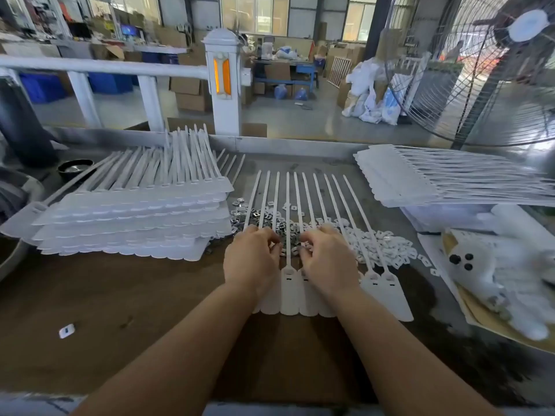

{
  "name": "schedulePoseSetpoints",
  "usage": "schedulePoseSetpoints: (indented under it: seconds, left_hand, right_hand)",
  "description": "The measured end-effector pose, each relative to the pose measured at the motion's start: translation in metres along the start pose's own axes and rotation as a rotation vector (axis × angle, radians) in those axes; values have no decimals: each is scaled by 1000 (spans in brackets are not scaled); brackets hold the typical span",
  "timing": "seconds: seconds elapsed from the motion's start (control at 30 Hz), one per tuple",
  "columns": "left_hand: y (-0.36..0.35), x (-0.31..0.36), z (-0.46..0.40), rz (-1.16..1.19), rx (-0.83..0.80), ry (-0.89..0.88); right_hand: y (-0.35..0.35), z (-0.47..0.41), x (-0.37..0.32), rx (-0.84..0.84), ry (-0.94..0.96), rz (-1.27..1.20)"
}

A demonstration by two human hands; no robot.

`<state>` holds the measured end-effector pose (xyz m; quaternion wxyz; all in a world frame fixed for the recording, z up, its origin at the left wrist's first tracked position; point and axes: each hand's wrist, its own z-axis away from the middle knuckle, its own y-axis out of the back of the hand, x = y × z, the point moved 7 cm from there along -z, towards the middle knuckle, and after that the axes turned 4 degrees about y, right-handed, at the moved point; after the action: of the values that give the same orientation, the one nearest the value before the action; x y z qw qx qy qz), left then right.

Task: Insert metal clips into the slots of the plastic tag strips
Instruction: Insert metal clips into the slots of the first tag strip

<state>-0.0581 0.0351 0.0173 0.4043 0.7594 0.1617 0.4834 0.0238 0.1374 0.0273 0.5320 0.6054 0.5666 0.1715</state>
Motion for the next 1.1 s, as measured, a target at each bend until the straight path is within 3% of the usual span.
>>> schedulePoseSetpoints:
  seconds: [0.4, 1.1]
  left_hand:
    - [-17, 2, -17, -161, -115, -5]
    - [-12, -2, -11, 69, -110, 39]
  right_hand:
    - [-15, -10, 1, -50, -83, 129]
    - [-4, 3, 6, 87, -52, -103]
